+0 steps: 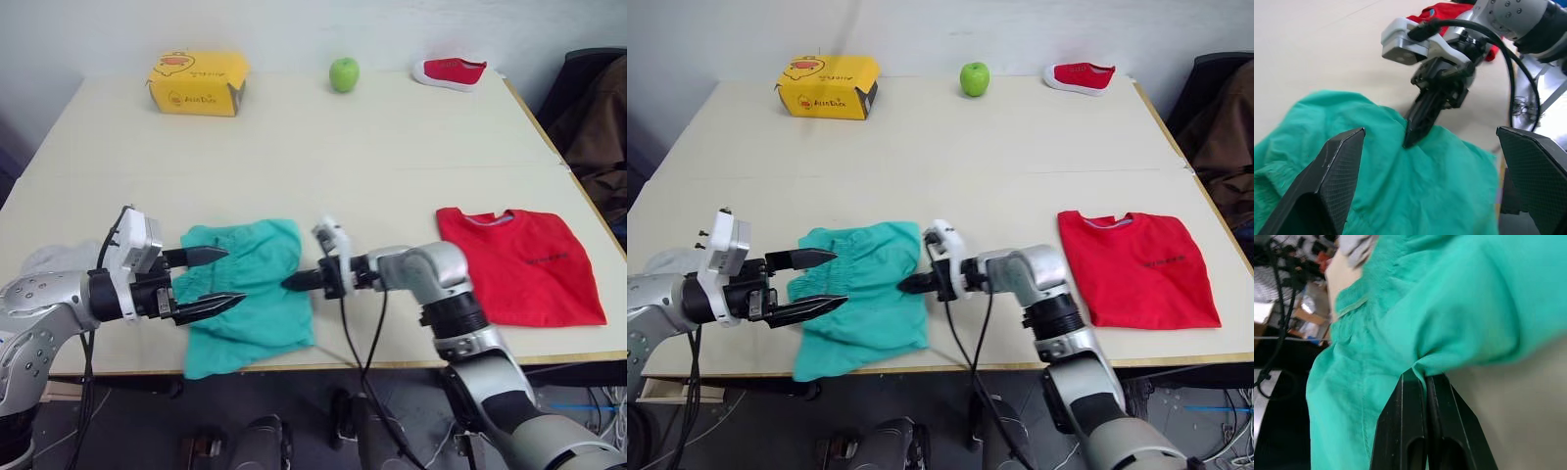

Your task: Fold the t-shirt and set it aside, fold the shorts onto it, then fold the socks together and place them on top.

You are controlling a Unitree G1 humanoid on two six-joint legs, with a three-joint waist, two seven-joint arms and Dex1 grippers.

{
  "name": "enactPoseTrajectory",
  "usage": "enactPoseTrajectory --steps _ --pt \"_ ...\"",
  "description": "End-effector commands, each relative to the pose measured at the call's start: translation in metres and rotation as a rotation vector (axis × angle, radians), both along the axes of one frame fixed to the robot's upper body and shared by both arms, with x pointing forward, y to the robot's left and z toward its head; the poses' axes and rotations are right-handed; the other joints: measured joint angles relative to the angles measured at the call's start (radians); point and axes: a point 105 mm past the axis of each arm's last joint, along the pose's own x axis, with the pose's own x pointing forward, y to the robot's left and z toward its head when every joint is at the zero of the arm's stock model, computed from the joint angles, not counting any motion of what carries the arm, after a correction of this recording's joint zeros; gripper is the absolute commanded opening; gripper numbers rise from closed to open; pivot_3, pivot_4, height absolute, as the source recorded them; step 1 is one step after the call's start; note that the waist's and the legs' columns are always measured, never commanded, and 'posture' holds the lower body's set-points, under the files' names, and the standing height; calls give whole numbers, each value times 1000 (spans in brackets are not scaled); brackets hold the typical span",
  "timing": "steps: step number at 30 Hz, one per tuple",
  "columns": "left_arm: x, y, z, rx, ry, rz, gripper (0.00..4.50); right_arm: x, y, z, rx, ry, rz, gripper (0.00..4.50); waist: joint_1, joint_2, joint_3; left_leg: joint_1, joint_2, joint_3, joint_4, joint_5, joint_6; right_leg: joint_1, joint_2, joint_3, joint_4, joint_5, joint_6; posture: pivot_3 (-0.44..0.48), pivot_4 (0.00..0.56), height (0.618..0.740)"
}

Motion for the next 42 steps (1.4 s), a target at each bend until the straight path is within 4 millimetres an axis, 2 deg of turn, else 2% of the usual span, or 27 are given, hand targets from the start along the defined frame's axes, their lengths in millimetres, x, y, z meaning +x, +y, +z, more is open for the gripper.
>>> enactPoseTrajectory --steps 1,4,8,9,17,20,21,25,28,30,32,36,39,42 --pt "-11 -18 10 -25 6 -152 4500 -7 -36 42 50 -85 -36 19 6 0 0 0 0 0 0 0 0 0 0 0 -1 0 0 0 150 740" --pt "-12 -32 17 -58 3 -238 4500 -18 -72 64 22 -136 -78 19 13 0 0 -2 0 -1 -1 0 1 0 1 -1 -3 0 0 0 150 740" --pt "-5 -47 21 -65 -25 -309 4500 -35 -133 89 -70 -205 -187 19 17 1 0 -2 0 0 -1 0 1 0 1 -1 -7 1 1 0 150 740" --pt "-2 -49 20 -64 -30 -320 4500 -38 -155 95 -106 -215 -243 19 20 1 0 -2 0 0 -1 0 1 0 1 -1 -7 1 1 0 150 740" --pt "11 -50 17 -51 -46 -346 4500 -56 -257 123 -276 -288 -492 19 26 0 1 1 0 3 -3 0 1 1 3 1 -9 1 2 0 150 740" --pt "12 -52 17 -50 -55 -355 4500 -56 -305 120 -355 -292 -611 19 33 0 1 2 0 3 -3 0 1 1 2 1 -8 1 2 0 150 740" --pt "13 -52 17 -49 -56 -357 4500 -56 -313 117 -377 -291 -623 19 36 0 1 2 0 3 -3 1 1 2 2 1 -8 1 2 0 150 740" --pt "13 -52 17 -46 -67 -353 4500 -53 -371 94 -444 -272 -802 19 38 0 1 2 0 4 -3 1 1 2 2 1 -8 1 2 0 150 740" --pt "14 -52 18 -46 -72 -352 4500 -50 -384 80 -452 -249 -849 19 36 1 1 2 0 4 -3 2 0 2 2 1 -8 1 2 0 150 740" --pt "14 -54 19 -49 -75 -355 4500 -44 -388 62 -484 -239 -874 19 33 1 1 2 0 4 -3 2 -1 2 3 1 -8 1 2 0 150 740" --pt "13 -57 20 -51 -79 -359 4500 -40 -389 48 -507 -236 -888 19 33 1 1 3 1 4 -3 4 -3 2 3 1 -8 2 1 0 150 740" --pt "12 -60 21 -58 -82 -363 4500 -34 -385 36 -512 -259 -904 19 37 2 2 3 0 4 -3 6 -4 2 3 2 -6 2 0 0 150 740" --pt "12 -59 19 -61 -81 -351 4500 -31 -393 52 -534 -359 -971 662 37 2 2 3 0 3 -3 6 -5 2 3 2 -6 2 0 0 150 740" --pt "11 -56 15 -53 -75 -327 4500 -30 -398 78 -587 -511 -998 1716 37 2 2 3 0 3 -3 6 -5 2 3 1 -6 2 0 0 150 740"
